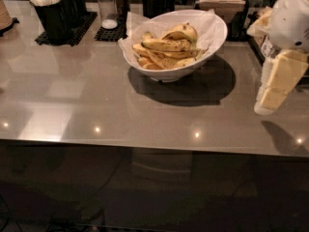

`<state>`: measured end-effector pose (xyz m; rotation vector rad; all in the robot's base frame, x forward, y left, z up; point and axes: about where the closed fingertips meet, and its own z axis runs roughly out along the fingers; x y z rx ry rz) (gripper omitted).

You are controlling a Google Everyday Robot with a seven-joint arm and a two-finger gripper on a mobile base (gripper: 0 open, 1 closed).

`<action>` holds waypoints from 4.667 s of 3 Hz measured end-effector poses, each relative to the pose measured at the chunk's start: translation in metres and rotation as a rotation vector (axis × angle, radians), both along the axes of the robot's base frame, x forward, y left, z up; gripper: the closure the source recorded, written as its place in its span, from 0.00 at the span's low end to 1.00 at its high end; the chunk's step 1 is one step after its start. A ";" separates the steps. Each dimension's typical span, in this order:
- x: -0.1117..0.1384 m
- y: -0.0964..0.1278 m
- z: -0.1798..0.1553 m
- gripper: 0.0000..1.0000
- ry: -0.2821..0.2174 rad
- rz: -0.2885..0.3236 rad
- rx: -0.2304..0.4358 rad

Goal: Pick banana from white bowl

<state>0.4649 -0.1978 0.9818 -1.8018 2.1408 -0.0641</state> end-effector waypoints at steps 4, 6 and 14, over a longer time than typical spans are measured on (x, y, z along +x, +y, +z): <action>0.093 0.059 0.007 0.00 -0.021 0.182 0.140; 0.162 0.080 0.002 0.00 -0.006 0.265 0.157; 0.272 0.148 -0.051 0.00 -0.045 0.303 0.309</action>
Offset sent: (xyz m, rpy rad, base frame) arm 0.1204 0.0872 0.0041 0.1382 0.0614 0.3020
